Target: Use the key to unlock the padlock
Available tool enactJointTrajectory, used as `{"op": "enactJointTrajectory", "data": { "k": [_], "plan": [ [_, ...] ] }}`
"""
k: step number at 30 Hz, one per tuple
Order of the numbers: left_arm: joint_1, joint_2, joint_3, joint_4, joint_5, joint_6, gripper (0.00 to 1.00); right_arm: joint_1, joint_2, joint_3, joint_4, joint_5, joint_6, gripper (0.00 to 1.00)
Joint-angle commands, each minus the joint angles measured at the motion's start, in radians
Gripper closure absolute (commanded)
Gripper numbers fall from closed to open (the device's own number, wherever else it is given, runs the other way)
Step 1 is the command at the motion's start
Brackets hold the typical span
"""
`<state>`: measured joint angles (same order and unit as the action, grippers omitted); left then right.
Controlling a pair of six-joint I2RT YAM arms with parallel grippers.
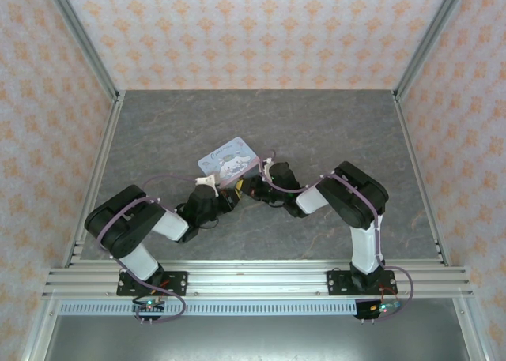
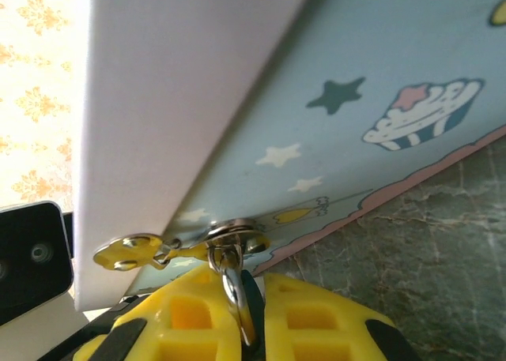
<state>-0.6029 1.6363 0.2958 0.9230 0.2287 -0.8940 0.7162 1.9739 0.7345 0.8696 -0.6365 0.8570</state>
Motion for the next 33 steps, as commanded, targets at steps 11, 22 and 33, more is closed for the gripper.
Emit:
{"op": "enactJointTrajectory", "data": {
  "k": [11, 22, 33],
  "plan": [
    [-0.053, -0.115, 0.166, -0.479, -0.057, 0.158, 1.00, 0.028, 0.047, -0.026, -0.131, -0.038, 0.061, 1.00],
    [-0.174, -0.079, 0.362, -0.850, -0.231, 0.294, 1.00, 0.028, 0.046, -0.012, -0.156, -0.025, 0.069, 1.00],
    [-0.180, -0.098, 0.287, -0.732, -0.195, 0.212, 0.75, 0.027, 0.033, -0.009, -0.144, -0.041, 0.082, 1.00]
  ]
}}
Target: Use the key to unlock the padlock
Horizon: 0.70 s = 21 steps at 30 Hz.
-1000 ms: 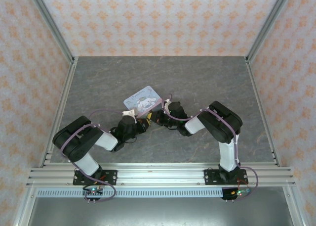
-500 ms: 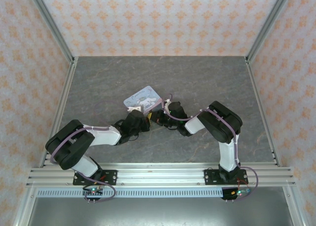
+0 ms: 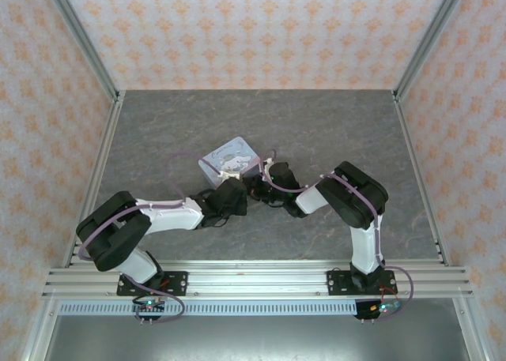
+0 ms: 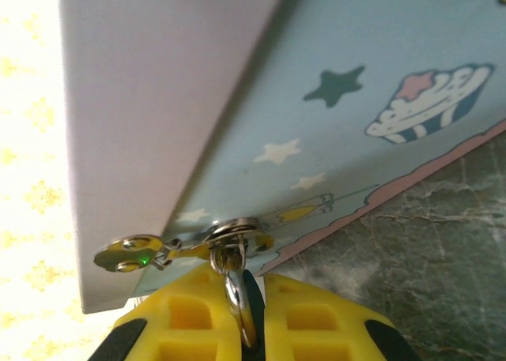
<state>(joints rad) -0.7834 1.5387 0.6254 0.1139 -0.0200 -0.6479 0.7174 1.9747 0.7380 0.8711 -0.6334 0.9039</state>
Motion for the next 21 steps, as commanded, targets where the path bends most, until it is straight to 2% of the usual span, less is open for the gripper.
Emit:
{"op": "enactJointTrajectory", "data": {
  "k": [1, 4, 8, 14, 21],
  "plan": [
    [0.005, -0.009, -0.063, 0.108, 0.065, -0.053, 0.69, 0.025, 0.029, -0.013, -0.145, -0.047, 0.037, 1.00],
    [0.032, -0.047, -0.126, 0.206, 0.106, -0.098, 0.56, 0.022, 0.027, -0.013, -0.136, -0.064, 0.042, 1.00],
    [0.092, -0.117, -0.202, 0.313, 0.174, -0.155, 0.46, 0.016, 0.026, -0.014, -0.122, -0.083, 0.052, 1.00],
    [0.164, -0.202, -0.243, 0.357, 0.251, -0.193, 0.46, 0.009, 0.027, -0.010, -0.103, -0.111, 0.065, 1.00],
    [0.181, -0.156, -0.267, 0.452, 0.300, -0.227, 0.52, 0.002, 0.035, -0.014, -0.036, -0.138, 0.107, 1.00]
  ]
}}
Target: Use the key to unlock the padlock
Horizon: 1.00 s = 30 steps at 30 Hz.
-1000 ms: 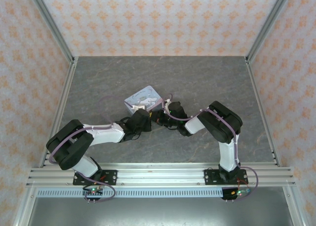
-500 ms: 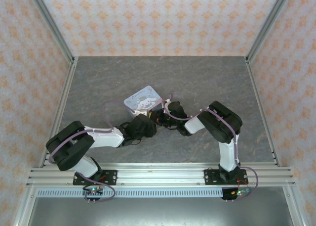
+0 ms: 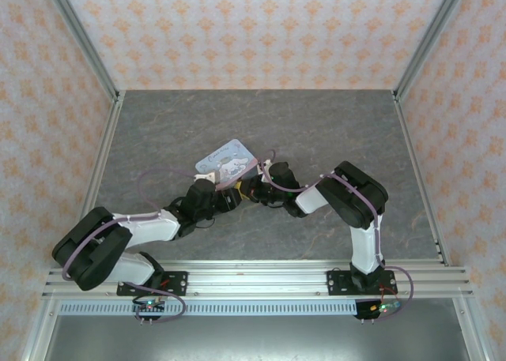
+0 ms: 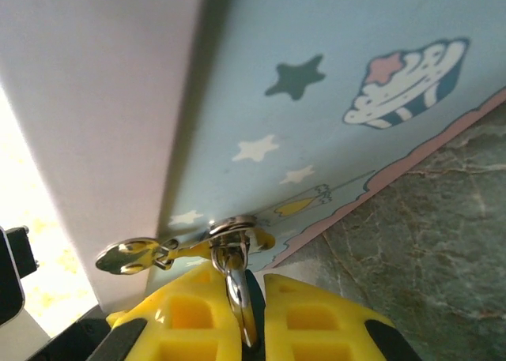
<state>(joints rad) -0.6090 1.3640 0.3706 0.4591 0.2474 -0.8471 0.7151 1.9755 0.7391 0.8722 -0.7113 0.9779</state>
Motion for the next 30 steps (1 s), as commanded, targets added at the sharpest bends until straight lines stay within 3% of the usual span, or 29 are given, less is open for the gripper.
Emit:
{"op": "enactJointTrajectory", "data": {
  "k": [1, 30],
  "plan": [
    [0.006, 0.028, -0.019, 0.121, 0.032, -0.032, 0.53, 0.003, 0.037, -0.015, -0.027, -0.067, 0.040, 1.00],
    [0.018, 0.158, -0.024, 0.236, 0.004, -0.029, 0.68, 0.001, 0.037, -0.027, 0.022, -0.096, 0.064, 1.00]
  ]
}}
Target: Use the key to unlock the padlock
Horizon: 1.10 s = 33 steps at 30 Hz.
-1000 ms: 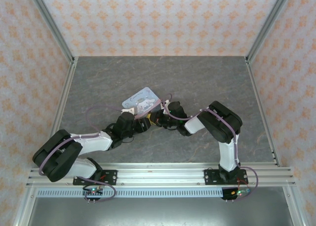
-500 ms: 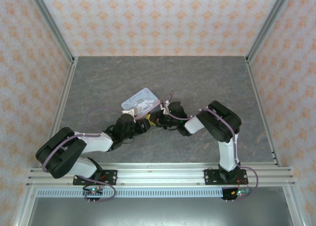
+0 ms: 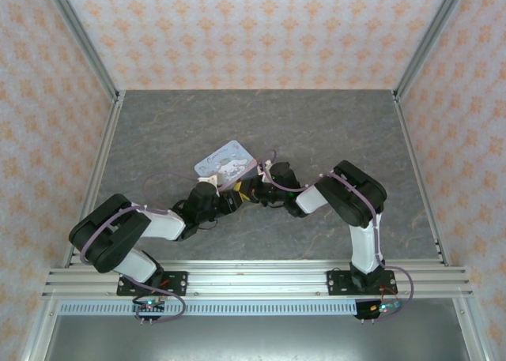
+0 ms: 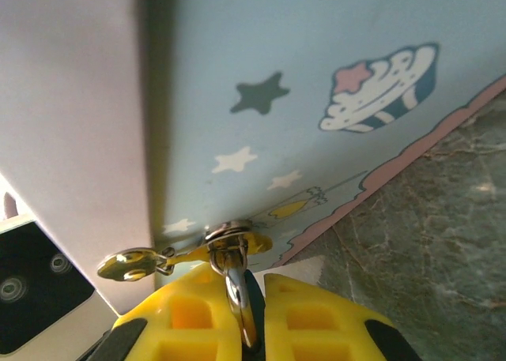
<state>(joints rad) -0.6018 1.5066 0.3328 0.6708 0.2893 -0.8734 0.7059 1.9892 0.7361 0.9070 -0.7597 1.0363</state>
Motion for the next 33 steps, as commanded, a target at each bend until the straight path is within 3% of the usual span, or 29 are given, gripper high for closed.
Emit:
{"op": "enactJointTrajectory", "data": {
  "k": [1, 11, 19, 27, 33],
  "plan": [
    [0.011, 0.012, 0.016, 0.020, -0.041, 0.000, 0.69, 0.010, 0.023, -0.026, -0.013, -0.047, 0.004, 1.00],
    [0.012, 0.015, 0.076, -0.076, -0.031, 0.040, 0.86, 0.010, 0.026, -0.031, -0.028, -0.044, -0.001, 1.00],
    [-0.006, -0.026, 0.159, -0.343, -0.080, 0.117, 1.00, 0.010, 0.003, -0.023, -0.087, -0.007, -0.003, 1.00],
    [-0.152, 0.017, 0.347, -0.700, -0.357, 0.206, 1.00, 0.012, -0.039, -0.014, -0.186, 0.050, 0.012, 1.00],
    [-0.162, 0.028, 0.326, -0.649, -0.342, 0.184, 0.96, 0.012, -0.052, -0.026, -0.204, 0.076, 0.009, 1.00]
  ]
}}
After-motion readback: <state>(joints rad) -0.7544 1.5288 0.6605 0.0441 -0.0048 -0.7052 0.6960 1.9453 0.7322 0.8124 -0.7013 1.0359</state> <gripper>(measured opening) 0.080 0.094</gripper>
